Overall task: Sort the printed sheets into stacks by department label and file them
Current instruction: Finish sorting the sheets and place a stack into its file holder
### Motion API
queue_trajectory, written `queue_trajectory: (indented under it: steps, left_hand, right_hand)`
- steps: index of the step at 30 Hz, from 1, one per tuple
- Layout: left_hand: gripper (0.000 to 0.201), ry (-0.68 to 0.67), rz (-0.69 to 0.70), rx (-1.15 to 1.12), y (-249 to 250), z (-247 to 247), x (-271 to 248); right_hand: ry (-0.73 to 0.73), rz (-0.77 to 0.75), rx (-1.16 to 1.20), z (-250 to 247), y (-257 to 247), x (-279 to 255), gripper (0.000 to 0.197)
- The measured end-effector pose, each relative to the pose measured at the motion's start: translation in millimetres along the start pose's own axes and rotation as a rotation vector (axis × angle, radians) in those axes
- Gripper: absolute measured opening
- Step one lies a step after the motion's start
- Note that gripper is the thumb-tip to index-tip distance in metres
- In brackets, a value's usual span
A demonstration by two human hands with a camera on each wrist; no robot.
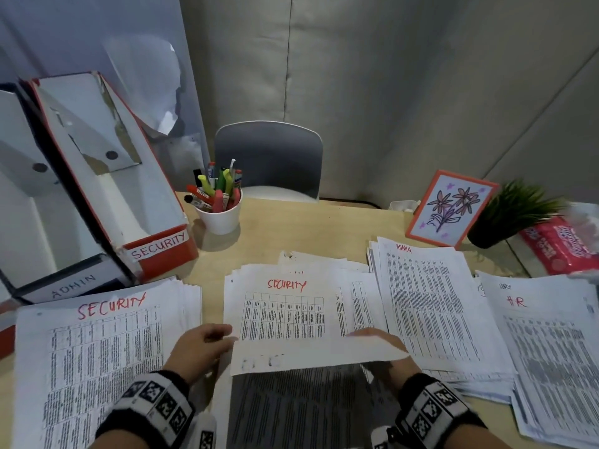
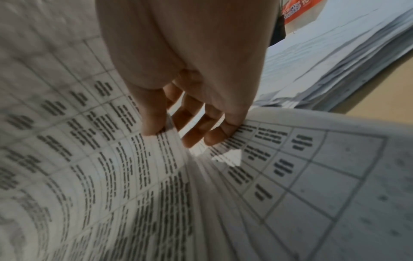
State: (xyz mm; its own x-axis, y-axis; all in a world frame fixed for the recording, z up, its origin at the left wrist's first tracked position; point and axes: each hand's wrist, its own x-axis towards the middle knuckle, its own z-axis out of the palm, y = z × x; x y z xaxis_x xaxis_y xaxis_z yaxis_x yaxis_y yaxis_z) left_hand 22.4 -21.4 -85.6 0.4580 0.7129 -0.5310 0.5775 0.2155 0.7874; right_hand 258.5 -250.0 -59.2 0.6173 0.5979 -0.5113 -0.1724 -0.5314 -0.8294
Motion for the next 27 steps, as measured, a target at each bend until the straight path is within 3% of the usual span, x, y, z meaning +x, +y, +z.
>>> queue_trajectory:
  steps: [6, 12, 14, 16, 18, 21, 23, 27]
  left_hand:
    - [0.037, 0.114, 0.058, 0.201, -1.6, 14.2, -4.8]
    - [0.032, 0.126, 0.033, 0.154, -3.3, 11.4, -1.7]
    - [0.019, 0.137, 0.069, 0.192, -3.3, 12.3, -2.5]
    - [0.014, 0.203, 0.132, 0.147, 2.1, 14.7, -5.7]
    - [0.027, 0.253, 0.193, -0.022, 12.5, 19.1, -13.6]
    - [0.031, 0.092, 0.294, -0.044, 30.8, 26.0, -31.2]
    - [0.051, -0.080, 0.235, -0.060, 30.9, 30.7, -34.5]
    - [0.061, -0.125, 0.108, 0.077, 14.4, 29.6, -23.4]
  right_hand:
    - [0.095, -0.040, -0.134, 1.4, 0.5, 2.6, 0.031]
    - [0.184, -0.035, -0.144, 2.9, 6.2, 7.0, 0.031]
    - [0.188, -0.024, -0.157, 2.0, 8.5, 9.2, 0.030]
    - [0.201, -0.016, -0.153, 1.2, 10.3, 10.4, 0.031]
    - [0.201, -0.024, -0.148, 1.3, 9.5, 9.6, 0.031]
    - [0.201, -0.007, -0.147, 3.4, 9.3, 9.4, 0.036]
    - [0.203, 0.012, -0.149, 5.5, 11.3, 11.6, 0.039]
    - [0.184, 0.037, -0.108, 6.4, 7.5, 10.9, 0.038]
